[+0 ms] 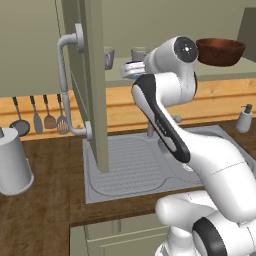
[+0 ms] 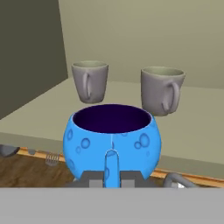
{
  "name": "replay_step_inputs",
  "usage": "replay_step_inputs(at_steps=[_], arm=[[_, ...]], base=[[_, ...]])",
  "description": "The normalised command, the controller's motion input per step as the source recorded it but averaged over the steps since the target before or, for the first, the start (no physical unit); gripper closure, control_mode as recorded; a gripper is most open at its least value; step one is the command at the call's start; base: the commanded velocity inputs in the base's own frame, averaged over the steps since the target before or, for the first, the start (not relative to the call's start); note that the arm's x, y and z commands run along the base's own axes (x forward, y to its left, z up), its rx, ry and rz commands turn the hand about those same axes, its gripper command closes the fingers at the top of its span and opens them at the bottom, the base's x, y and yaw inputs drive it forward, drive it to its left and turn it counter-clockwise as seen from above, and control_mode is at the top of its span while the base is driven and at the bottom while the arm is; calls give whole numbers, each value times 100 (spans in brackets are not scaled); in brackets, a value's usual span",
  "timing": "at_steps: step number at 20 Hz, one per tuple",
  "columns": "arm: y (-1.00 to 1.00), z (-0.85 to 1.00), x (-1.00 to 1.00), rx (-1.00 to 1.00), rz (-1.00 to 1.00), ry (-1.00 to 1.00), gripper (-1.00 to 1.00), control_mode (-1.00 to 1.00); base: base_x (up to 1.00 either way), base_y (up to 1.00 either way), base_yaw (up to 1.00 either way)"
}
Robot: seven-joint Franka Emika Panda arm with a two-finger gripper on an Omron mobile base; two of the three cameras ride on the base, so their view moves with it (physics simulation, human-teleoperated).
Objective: Gather all objects into one cabinet and sort the glasses and bowls to opposite sides.
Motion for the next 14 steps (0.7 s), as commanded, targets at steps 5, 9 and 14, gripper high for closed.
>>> replay_step_inputs(at_steps=[5,9,14], arm=[[15,-14,22,0,0,0,100,-100],[13,-14,16,0,0,0,100,-100],[9,-5,25,0,-3,0,100,-100]], base=[[0,0,0],[0,0,0],[0,0,0]])
